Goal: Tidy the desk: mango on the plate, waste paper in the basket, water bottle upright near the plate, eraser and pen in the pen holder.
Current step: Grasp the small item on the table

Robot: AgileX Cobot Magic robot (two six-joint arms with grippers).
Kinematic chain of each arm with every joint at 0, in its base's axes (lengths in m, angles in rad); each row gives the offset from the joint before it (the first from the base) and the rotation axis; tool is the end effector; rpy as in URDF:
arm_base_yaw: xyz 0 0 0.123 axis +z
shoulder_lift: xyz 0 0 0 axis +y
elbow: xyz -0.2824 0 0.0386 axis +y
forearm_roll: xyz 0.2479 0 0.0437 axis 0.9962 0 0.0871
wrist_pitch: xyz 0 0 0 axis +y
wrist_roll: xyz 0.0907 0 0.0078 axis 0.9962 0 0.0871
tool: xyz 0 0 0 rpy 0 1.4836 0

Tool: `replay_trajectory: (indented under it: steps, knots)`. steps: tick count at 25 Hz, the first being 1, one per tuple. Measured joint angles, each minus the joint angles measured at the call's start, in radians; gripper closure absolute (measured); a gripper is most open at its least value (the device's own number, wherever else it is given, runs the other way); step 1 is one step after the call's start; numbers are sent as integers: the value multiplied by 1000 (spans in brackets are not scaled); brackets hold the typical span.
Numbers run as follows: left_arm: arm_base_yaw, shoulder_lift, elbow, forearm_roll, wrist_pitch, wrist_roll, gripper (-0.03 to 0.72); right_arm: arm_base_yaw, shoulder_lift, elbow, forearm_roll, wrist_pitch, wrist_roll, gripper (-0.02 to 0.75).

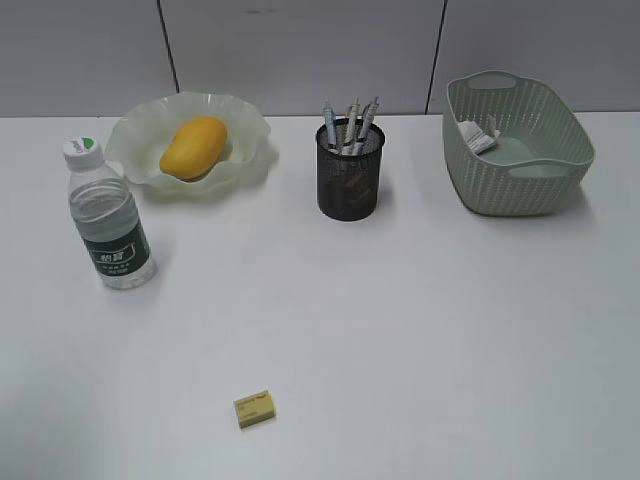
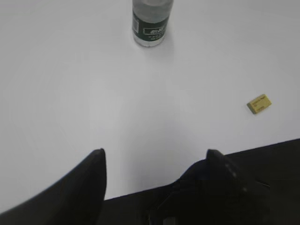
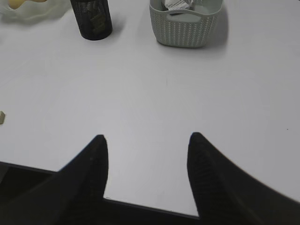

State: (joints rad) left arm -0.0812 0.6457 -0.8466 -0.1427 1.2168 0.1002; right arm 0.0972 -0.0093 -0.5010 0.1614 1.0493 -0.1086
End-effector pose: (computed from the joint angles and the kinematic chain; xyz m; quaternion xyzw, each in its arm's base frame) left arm 0.0848 -0.0191 0.3439 0.0834 0.9428 -0.0683 0.3154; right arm -0.0077 0.0120 0.2792 -0.0898 0.8400 0.0775 0.5295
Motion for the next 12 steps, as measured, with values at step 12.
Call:
replay_trajectory:
  steps: [12]
  knots:
    - [-112, 380, -221, -102, 1, 102, 190, 0, 0, 0, -14, 0, -1, 302]
